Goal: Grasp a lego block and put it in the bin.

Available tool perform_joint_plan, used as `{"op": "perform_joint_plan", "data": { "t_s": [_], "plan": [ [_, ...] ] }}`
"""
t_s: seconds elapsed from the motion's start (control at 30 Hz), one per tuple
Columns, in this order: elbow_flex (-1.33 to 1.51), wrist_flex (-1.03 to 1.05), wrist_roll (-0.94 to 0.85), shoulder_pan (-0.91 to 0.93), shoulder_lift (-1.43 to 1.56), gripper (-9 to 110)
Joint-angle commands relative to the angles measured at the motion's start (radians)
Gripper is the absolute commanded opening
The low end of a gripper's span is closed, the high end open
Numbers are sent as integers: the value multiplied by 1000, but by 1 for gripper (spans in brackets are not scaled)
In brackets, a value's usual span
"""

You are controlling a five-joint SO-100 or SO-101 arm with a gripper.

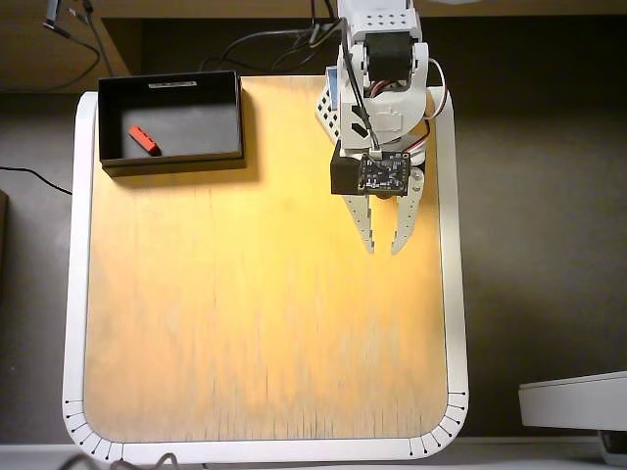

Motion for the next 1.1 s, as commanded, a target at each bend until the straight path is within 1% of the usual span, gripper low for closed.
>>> {"op": "perform_joint_plan", "data": {
  "t_s": [0.0, 0.13, 0.3, 0.5, 0.73, 1.07],
  "plan": [
    [44, -5, 25, -12, 78, 3],
    [124, -5, 43, -18, 152, 0],
    [225, -11, 54, -18, 235, 0],
    [394, -74, 69, -21, 350, 0],
    [529, -81, 92, -31, 456, 0],
    [687, -137, 120, -17, 525, 0]
  ]
}}
